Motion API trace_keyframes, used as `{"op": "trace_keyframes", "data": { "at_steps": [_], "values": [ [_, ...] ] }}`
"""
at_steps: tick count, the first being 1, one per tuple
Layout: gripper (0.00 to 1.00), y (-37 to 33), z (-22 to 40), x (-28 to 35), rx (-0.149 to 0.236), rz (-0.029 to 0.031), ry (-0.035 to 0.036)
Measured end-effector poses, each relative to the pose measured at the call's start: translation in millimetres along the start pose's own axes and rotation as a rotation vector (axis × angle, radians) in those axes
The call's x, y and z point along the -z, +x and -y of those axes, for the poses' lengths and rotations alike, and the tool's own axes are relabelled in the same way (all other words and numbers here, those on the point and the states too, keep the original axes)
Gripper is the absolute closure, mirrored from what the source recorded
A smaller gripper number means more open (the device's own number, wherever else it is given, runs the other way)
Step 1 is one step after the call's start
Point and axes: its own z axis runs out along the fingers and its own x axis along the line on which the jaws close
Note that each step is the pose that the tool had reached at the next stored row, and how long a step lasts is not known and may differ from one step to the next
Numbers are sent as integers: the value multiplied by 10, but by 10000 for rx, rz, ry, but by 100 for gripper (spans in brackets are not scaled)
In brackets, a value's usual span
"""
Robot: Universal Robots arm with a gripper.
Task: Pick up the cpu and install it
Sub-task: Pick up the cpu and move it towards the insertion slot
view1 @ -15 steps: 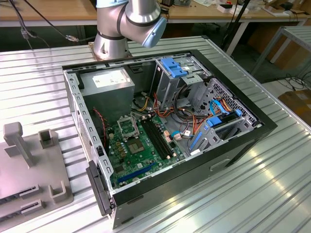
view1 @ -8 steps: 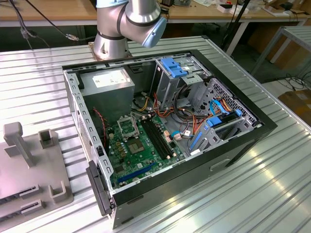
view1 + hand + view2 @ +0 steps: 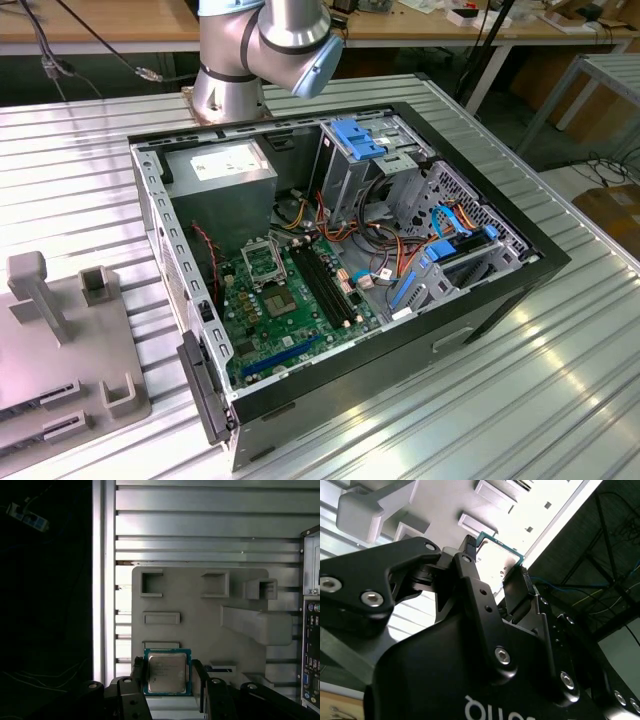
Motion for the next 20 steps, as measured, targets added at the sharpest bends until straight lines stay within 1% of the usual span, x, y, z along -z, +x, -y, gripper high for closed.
{"op": "trace_keyframes", "data": {
  "at_steps": [20],
  "values": [
    [53, 1, -1, 78, 0, -5, 1]
  ]
}}
